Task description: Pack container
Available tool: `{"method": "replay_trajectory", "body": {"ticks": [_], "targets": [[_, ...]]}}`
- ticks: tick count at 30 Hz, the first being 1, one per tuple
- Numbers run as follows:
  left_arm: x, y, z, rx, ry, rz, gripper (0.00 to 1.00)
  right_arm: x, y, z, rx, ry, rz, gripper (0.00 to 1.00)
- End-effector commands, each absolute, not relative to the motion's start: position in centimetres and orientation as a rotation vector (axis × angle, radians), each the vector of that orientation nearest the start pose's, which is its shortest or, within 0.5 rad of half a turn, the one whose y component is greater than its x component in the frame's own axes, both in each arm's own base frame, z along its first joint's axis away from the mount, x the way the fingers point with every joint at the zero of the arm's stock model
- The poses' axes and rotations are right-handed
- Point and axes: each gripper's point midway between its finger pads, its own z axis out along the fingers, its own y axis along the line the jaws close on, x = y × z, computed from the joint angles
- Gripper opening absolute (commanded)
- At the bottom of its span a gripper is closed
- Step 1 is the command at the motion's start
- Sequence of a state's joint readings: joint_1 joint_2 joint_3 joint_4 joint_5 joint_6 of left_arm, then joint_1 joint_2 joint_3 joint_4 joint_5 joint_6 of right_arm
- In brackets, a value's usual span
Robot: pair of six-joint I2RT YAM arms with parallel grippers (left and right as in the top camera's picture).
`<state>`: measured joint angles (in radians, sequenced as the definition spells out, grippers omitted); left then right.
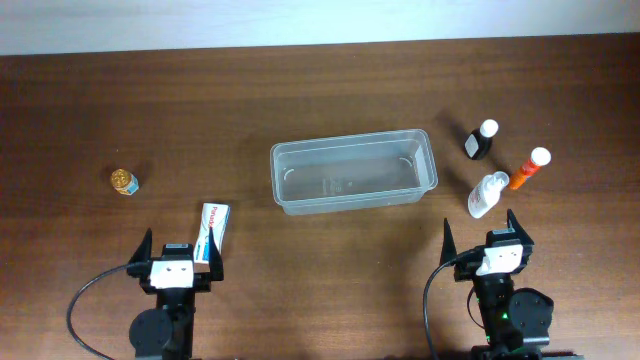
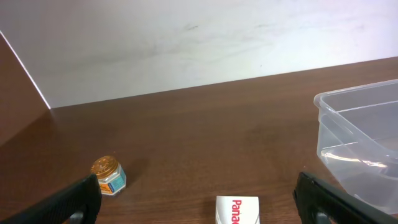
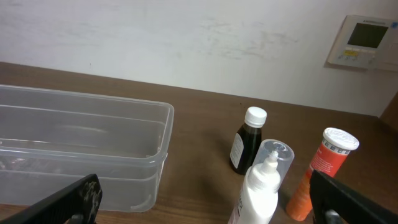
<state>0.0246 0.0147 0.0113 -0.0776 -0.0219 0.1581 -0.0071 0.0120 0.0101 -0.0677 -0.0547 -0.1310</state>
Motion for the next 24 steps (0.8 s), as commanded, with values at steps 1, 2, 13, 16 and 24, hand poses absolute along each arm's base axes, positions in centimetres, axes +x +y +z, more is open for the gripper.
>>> {"method": "replay_trajectory", "body": {"ticks": [1,2,13,16,24], "targets": [[24.58,0.66,15.59,0.121,1.649,0.154,0.99,24.59,1.15,15.72,-0.155,1.636,-0.042,0.98],[24.58,0.66,15.59,0.121,1.649,0.154,0.99,24.59,1.15,15.72,-0.155,1.636,-0.042,0.98],[24.57,1.16,15.67,0.099,1.648,0.179,0.99,24.59,1.15,15.72,-0.155,1.636,-0.042,0.98],[24.57,1.17,15.67,0.099,1.648,0.179,0.99,24.59,1.15,15.72,-0.155,1.636,-0.042,0.98],[24.57,1.16,15.67,0.099,1.648,0.179,0.99,24.59,1.22,15.73,-0.158,1.635,-0.038,0.98]]}}
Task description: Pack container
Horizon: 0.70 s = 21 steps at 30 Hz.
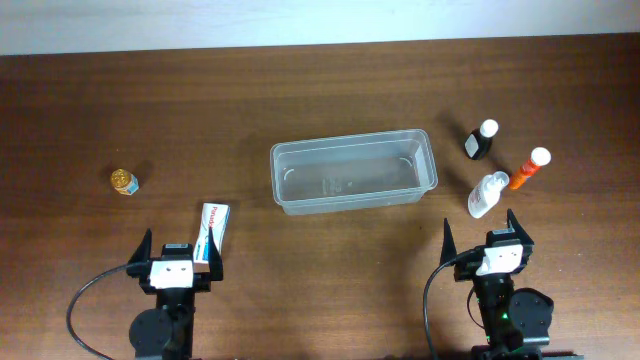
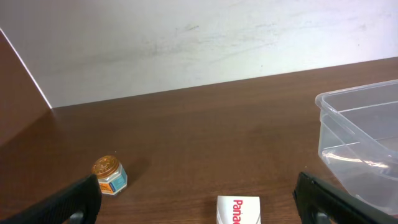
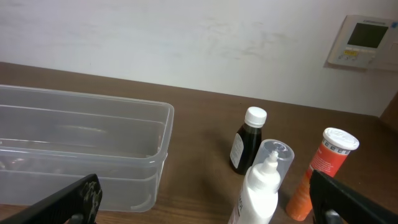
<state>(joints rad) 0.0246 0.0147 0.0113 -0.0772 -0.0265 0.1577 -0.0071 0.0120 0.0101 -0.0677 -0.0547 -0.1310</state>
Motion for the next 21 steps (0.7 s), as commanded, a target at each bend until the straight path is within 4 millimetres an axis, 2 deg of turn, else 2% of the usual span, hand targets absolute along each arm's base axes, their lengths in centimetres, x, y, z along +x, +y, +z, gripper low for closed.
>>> {"method": "replay_trajectory", "body": {"ticks": [1,11,15,16,19,21], "targets": [[24.6,1.2,15.7,0.099,1.648,0.178,0.99,24.6,1.2,15.7,-0.151,1.636,-0.031,0.98],[24.6,1.1,15.7,0.101,1.647,0.176,0.99,24.6,1.3,15.7,-0.088,1.641,0.031,0.98],[24.6,1.0,15.6,0.107,1.651,0.169,0.99,24.6,0.9,15.6,0.057,1.647,0.13,0.98],[24.6,1.0,15.5,0.107,1.656,0.169,0.99,24.6,0.7,15.9,0.119,1.64,0.172,0.98],[24.6,1.0,15.4,0.108,1.67,0.168,0.99,24.4,0.7,17.4,0.131,1.612,0.187,0.98],[24.6,1.0,16.0,0.109,1.678,0.168,0.99,24.3,0.5,18.8,0.138,1.603,0.179,0.98]]}}
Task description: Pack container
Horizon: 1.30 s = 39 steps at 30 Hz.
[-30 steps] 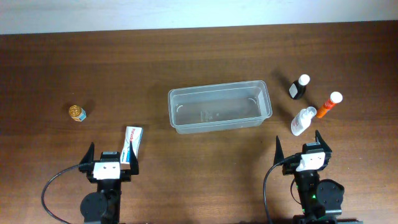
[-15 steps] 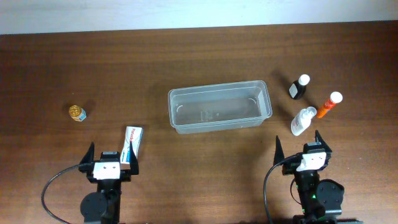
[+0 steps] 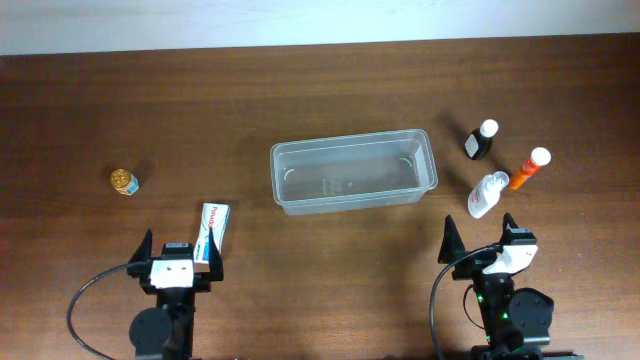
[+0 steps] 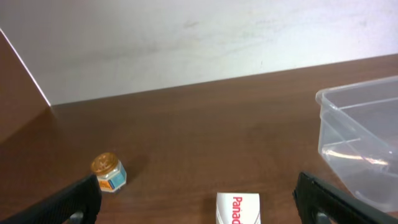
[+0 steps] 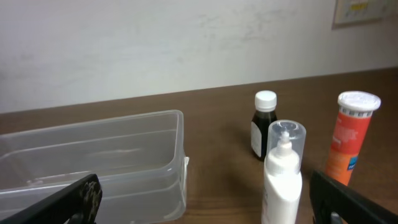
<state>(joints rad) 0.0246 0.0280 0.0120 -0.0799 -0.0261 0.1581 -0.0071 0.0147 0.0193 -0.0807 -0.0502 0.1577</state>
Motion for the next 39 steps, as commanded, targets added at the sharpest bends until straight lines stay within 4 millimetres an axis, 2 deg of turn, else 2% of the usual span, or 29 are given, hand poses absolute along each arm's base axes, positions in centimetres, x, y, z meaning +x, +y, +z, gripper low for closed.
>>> {"method": "replay_trajectory", "body": {"ticks": [1,7,13,16,21,26,29,33,35,39], "targets": [[24.6,1.0,16.3,0.109,1.685,0.167,0.99,24.3,0.3,19.2,0.147,1.608,0.17,0.98],[24.9,1.0,18.1,0.116,1.753,0.163,0.99,24.7,-0.7,21.3,0.206,1.729,0.109,0.98],[27.6,0.3,21.2,0.156,1.858,0.116,0.99,27.4,-0.7,23.3,0.225,1.972,0.087,0.98],[29.2,0.3,21.5,0.164,1.982,0.105,0.99,29.1,-0.7,24.1,0.227,2.135,0.064,0.98],[30.6,0.3,21.0,0.177,2.179,0.086,0.99,31.0,-0.7,24.8,0.242,2.34,0.044,0.98],[30.8,-0.8,20.2,0.22,2.332,-0.011,0.99,31.1,-0.8,24.3,0.259,2.557,0.016,0.98],[30.7,-2.1,20.0,0.256,2.36,-0.104,1.0,30.7,-0.8,23.8,0.166,2.673,-0.027,0.98],[30.6,-2.4,20.0,0.264,2.36,-0.128,0.99,30.6,-2.7,22.6,0.208,2.74,-0.14,0.98],[30.6,-2.3,19.9,0.26,2.365,-0.115,1.0,30.9,-3.5,21.7,0.252,2.764,-0.118,0.98],[30.6,-2.0,19.7,0.253,2.373,-0.099,0.99,31.8,-4.9,19.4,0.221,2.839,-0.07,0.98]]}}
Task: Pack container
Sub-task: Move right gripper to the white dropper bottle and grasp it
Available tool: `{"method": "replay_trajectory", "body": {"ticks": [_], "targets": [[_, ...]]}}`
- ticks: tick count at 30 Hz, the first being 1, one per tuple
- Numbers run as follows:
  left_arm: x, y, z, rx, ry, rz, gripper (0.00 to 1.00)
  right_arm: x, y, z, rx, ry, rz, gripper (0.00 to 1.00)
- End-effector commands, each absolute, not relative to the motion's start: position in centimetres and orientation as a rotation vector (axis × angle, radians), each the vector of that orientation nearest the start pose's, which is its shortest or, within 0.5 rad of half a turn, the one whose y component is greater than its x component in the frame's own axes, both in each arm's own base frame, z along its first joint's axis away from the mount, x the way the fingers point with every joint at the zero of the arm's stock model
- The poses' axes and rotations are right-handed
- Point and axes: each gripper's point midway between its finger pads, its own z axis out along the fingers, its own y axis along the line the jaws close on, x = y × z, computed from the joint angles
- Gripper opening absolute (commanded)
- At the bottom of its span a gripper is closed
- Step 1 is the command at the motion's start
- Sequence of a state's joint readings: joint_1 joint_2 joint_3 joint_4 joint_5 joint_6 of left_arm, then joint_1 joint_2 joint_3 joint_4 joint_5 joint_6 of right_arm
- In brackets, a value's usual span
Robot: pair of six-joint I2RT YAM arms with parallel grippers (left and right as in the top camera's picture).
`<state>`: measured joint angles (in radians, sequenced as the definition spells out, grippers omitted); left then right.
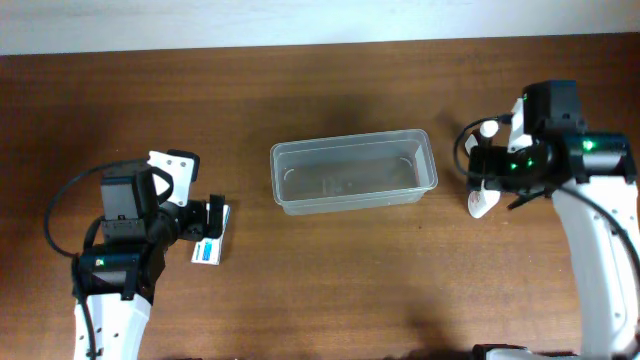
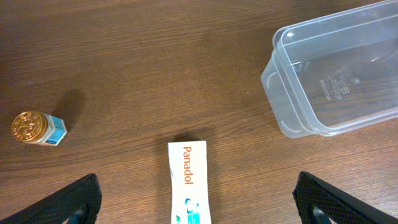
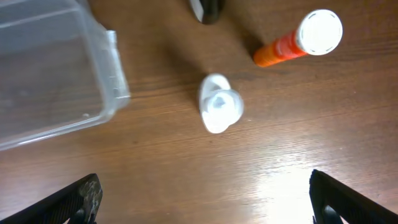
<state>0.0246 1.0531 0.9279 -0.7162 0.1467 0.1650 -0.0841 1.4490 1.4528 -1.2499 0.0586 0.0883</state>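
Observation:
The clear plastic container (image 1: pixel 352 172) stands empty mid-table. Left of it lies a white Panadol box (image 2: pixel 188 180), and my left gripper (image 2: pixel 198 206) hangs open above it, one finger on each side, touching nothing. A small gold-lidded jar (image 2: pixel 37 127) sits further left; the left arm hides it in the overhead view. My right gripper (image 3: pixel 202 200) is open and empty above the table, just short of a white spray bottle (image 3: pixel 219 111). An orange tube (image 3: pixel 298 42) and a dark bottle (image 3: pixel 207 7) stand beyond it.
The container's right end (image 3: pixel 56 74) lies left of the white bottle, a short gap between them. The table's far edge meets a white wall (image 1: pixel 320 20). The bare wooden table (image 1: pixel 340 290) stretches in front of the container.
Both arms have risen from their rest pose at the table's front edge. The left one now looks down on the Panadol box, the right one on the bottles. No object has moved.
At the two oldest moments both arms sat parked at the front edge, grippers open, looking level across the table. Then the right wrist had shifted slightly. Now both grippers hang open over the items, left over the box, right over the bottles.

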Motion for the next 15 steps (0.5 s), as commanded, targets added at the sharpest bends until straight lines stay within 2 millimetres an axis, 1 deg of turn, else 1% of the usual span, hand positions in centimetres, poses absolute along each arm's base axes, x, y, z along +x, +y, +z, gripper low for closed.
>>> {"method": "replay_trajectory", "body": {"ticks": [1,4,7,11,15], "targets": [[30.6,-2.0,19.7,0.253,2.375,-0.1,0.99,31.9,-5.3,18.9,0.224,2.855,-0.073,0.98],[30.7,-2.0,19.3,0.252,2.387,-0.102,0.99,32.2,-6.0,16.7,0.222,2.927,-0.063,0.98],[30.8,-2.0,19.0,0.253,2.399,-0.104,0.99,32.6,-5.5,14.4,0.182,3.001,0.007,0.98],[30.9,-2.0,18.6,0.252,2.412,-0.106,0.99,32.8,-5.5,11.5,0.186,3.091,0.027,0.98],[30.9,-2.0,18.5,0.252,2.414,-0.106,0.99,33.3,-5.6,9.5,0.19,3.13,0.035,0.98]]}}
